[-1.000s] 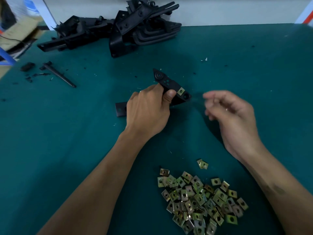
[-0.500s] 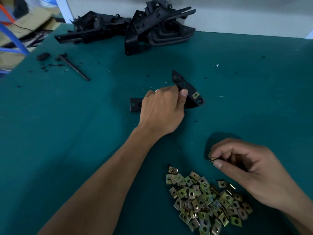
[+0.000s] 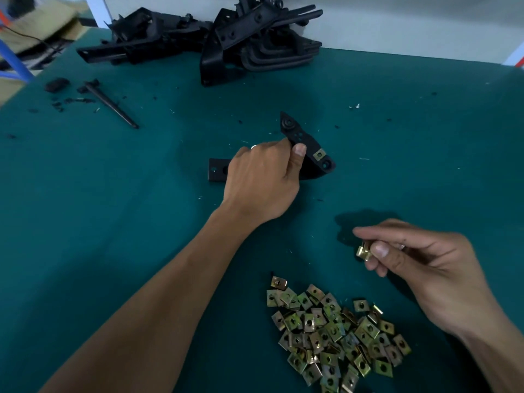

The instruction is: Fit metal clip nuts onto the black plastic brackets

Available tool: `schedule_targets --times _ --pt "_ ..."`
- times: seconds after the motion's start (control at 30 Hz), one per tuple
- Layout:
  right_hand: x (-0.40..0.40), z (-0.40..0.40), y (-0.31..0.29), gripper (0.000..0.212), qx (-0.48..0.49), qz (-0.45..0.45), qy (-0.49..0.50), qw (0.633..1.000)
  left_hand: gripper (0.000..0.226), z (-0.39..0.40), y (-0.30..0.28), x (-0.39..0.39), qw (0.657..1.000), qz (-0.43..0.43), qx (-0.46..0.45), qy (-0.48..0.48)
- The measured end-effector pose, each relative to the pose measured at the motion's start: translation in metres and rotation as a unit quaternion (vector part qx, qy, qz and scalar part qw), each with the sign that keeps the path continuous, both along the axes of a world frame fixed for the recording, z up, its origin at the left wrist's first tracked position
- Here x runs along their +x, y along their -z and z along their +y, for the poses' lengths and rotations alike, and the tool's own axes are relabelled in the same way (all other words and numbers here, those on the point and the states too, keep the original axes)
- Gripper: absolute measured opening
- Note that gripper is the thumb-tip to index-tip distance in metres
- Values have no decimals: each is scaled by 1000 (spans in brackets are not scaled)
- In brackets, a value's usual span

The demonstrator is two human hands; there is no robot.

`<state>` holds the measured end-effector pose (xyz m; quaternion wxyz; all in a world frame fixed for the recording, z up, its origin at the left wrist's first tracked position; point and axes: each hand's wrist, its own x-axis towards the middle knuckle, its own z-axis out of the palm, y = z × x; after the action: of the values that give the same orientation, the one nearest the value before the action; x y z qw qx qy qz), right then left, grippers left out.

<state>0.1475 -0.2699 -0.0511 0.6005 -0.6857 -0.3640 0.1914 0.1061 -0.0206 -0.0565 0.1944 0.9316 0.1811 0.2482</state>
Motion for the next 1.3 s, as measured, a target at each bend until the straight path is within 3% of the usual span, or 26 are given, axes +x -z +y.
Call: schedule_targets --times 0.3,0.4,0.57,0.8,0.9,1.13,1.3 --pt "2 0 0 10 -5 46 3 999 45 0 2 1 1000 -10 -3 1" --pt "2 1 -1 21 27 97 3 995 46 0 3 1 1000 -13 0 3" --pt "3 -2 1 7 58 110 28 992 46 0 3 1 1000 -15 3 4" --pt "16 9 -4 17 89 201 62 974 45 0 4 1 1000 -20 11 12" --pt "30 32 -6 10 115 232 75 963 44 0 5 0 999 -26 14 27" --pt "67 97 -9 16 214 264 135 931 43 0 2 -1 998 -22 5 61" --pt "66 108 -3 10 195 230 85 950 40 -2 1 -1 996 -28 38 78"
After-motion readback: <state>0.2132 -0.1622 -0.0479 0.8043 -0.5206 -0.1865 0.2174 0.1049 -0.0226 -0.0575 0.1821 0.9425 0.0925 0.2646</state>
